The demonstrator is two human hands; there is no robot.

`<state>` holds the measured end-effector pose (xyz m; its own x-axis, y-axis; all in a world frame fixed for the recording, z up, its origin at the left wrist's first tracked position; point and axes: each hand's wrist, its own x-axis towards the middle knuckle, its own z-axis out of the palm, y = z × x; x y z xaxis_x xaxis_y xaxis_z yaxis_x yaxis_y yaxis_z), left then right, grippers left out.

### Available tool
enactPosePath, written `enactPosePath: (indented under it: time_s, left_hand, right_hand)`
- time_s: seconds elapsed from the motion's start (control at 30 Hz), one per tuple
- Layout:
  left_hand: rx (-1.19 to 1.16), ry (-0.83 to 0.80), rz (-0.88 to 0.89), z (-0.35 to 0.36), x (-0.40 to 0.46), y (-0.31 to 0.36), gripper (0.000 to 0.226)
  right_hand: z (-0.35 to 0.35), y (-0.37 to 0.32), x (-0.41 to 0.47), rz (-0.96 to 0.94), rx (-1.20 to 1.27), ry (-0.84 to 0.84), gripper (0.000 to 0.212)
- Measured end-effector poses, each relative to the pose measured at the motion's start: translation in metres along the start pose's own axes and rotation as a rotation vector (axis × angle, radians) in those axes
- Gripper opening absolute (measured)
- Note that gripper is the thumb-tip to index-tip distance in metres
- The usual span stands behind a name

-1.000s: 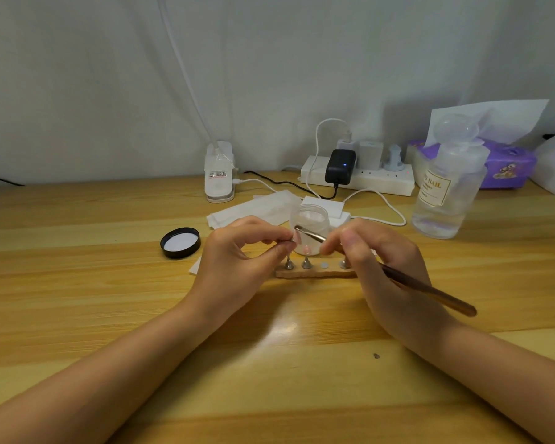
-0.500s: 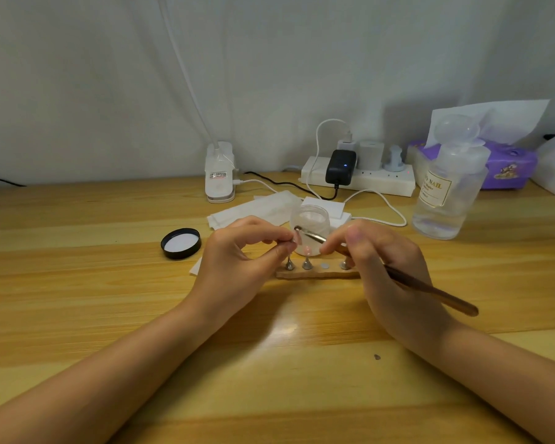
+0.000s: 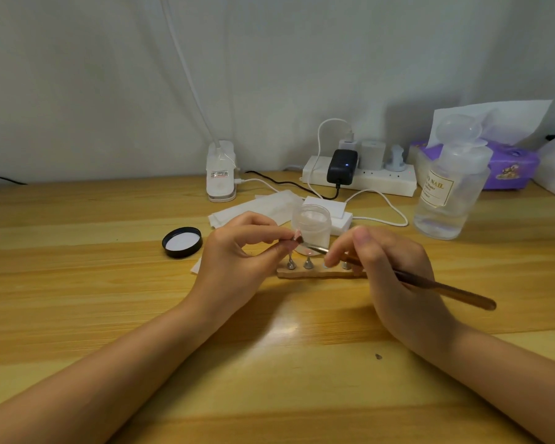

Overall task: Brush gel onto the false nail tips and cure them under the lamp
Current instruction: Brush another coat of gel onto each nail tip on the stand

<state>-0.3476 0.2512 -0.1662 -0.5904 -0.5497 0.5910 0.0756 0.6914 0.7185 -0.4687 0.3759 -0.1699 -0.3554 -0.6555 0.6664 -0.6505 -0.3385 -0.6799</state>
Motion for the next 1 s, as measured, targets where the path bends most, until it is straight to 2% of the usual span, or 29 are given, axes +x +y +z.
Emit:
enactPosePath:
  time_s: [0.13,0.27,0.37,0.6,0.73,0.83,1.0]
  left_hand:
    - [-0.023,-0.008,-0.018,0.0008,0.0004,-0.0010,0.014]
    - [-0.024,-0.035,-0.010,-0.0005,0.0000,-0.0026,0.014]
    - [-0.039,-0.035,-0.007,-0.0013,-0.0007,-0.0024,0.016]
    - [-0.004,0.001,-0.034,-0.0002,-0.0007,-0.0026,0.011]
    - [-0.037,-0.008,-0.026,-0.0004,-0.0004,-0.0008,0.015]
    - [-0.040,-0.030,-0.011,-0.0012,-0.0008,-0.0007,0.016]
    - [-0.030,-0.029,0.005,-0.0014,-0.0007,-0.0006,0.022]
  right_hand:
    - [-0.0007,-0.0001,-0.0016,-0.040,0.068,-0.002,0.045]
    - [-0.0014,-0.0004,0.0009,0.002,0.049,0.043,0.037]
    - [-0.0007,0.0004,0.0016,0.047,0.019,0.002,0.038]
    - [-0.0015,-0.0015,-0.0010,-0.062,0.083,-0.034,0.039]
    - [-0.0021,-0.0008,0.0022,0.004,0.055,0.031,0.035]
    - [-0.0009,-0.0001,0.0031,0.063,0.054,-0.014,0.034]
    - [-0.0002,-0.0034,0.0010,-0.056,0.032,-0.072,0.032]
